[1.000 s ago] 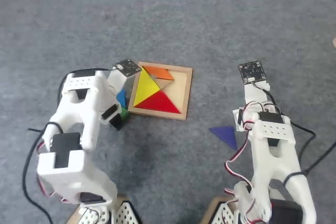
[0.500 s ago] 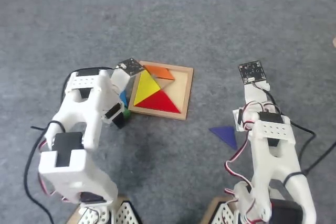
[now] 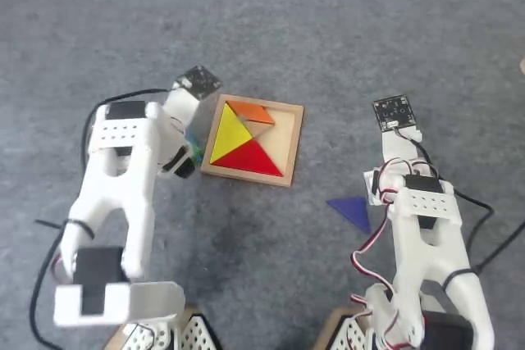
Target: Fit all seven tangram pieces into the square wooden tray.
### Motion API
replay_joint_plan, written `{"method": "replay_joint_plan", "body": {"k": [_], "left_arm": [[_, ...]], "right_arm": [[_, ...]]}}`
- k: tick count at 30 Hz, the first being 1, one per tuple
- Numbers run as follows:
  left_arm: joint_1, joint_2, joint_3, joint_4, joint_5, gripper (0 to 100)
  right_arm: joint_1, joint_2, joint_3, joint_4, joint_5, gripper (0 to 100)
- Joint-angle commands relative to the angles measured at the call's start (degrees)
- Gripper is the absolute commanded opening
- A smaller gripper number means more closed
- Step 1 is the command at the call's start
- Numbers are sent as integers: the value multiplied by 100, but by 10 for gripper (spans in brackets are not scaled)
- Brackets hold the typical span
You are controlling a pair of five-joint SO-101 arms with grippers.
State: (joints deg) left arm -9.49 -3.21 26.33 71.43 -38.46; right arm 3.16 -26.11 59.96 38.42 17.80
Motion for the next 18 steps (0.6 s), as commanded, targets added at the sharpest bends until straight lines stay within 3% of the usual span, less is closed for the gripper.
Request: {"method": "replay_joint_plan", "body": {"k": [1,8,12,18], "left_arm": [[202,-624,-215,97,105,152],[1582,-545,-259,-615,756,152],[2400,229,-787,-791,1310,152],[2470,1987,-2308,-484,1468,152]], "right_arm": [[-40,-180,-35,-127,44,20],[-48,-180,-35,-127,44,20],[-48,-180,-35,-127,44,20],[-48,-180,-35,-127,44,20]]}}
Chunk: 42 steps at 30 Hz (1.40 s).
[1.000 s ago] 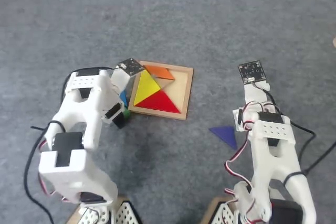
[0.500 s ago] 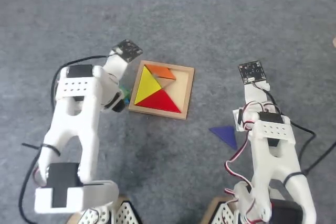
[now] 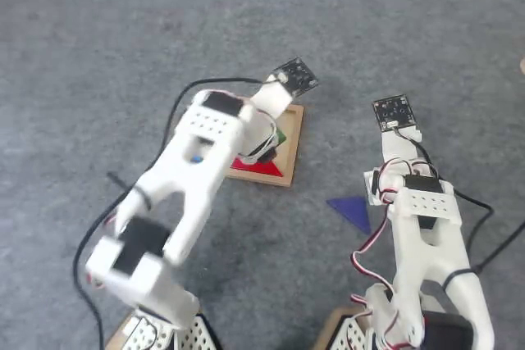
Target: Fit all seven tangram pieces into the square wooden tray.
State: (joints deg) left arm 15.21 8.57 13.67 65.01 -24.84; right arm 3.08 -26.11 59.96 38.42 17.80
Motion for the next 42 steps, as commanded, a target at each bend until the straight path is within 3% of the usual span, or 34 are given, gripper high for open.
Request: {"method": "replay_joint_plan", "body": {"k": [1,13,28,35,42], "left_arm": [[-18,1020,-1244,229,105,152],[0,2215,-2387,818,123,204],[-35,2189,-2580,1029,105,219],[18,1415,-2624,1363,97,218],[-18,1688,-2589,905,352,218]], "right_arm": [[-40,-180,-35,-127,44,20],[-40,-180,-35,-127,44,20],[-48,-180,-35,-127,44,20],[-48,-180,-35,-127,44,20],[-48,-180,-35,-127,44,20]]}}
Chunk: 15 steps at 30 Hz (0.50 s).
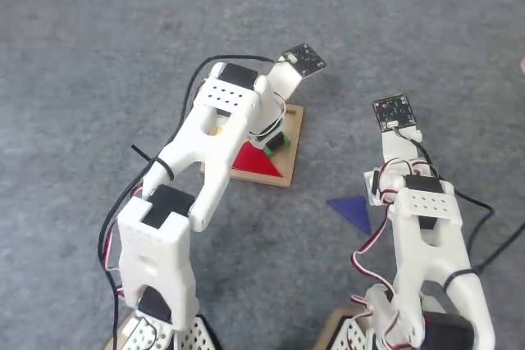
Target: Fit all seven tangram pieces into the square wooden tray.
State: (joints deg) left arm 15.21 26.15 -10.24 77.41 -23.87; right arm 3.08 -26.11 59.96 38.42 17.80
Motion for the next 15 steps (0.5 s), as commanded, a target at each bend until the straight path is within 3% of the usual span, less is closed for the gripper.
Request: {"method": "replay_joint_plan", "body": {"k": [1,7,15], "left_arm": [[-18,62,-207,-413,299,218],[-35,659,-224,-615,264,217],[-624,677,-409,-589,141,217]], "right_arm": [[-48,-180,-35,-127,44,20],[-48,-180,-35,-127,44,20],[-48,-180,-35,-127,44,20]]}}
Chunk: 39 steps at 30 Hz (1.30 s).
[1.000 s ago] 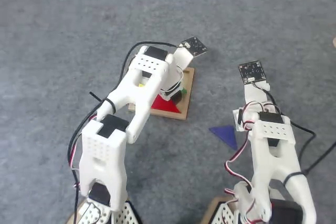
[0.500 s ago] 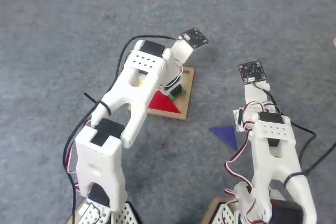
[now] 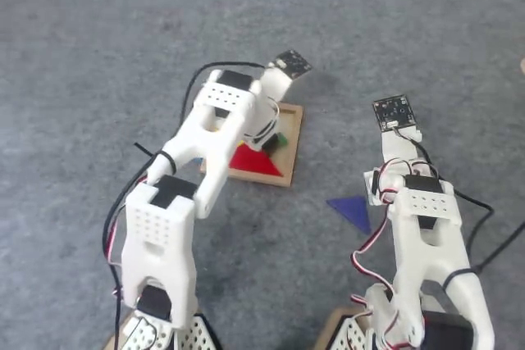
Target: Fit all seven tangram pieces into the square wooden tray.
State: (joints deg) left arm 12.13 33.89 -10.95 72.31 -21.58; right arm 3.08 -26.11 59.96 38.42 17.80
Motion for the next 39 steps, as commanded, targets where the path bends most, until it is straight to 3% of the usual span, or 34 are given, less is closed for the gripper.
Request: {"method": "replay_joint_plan", "body": {"k": [1,7,12,16,21,26,39], "left_arm": [[-352,-97,-365,-79,-88,217],[-281,-220,-453,176,-246,217],[-440,-1073,-418,492,-114,217],[-1081,-1248,-426,870,519,217],[-2075,-607,-426,1204,1820,217],[-2505,-237,-426,1301,2233,217],[-2303,-176,-418,1310,2259,217]], "right_arm": [[-48,-180,-35,-127,44,20],[-48,-180,-35,-127,44,20],[-48,-180,-35,-127,44,20],[-48,-180,-35,-127,44,20],[-48,-180,-26,-127,35,20],[-57,-180,26,-136,35,20],[-127,-180,53,-233,44,20]]}}
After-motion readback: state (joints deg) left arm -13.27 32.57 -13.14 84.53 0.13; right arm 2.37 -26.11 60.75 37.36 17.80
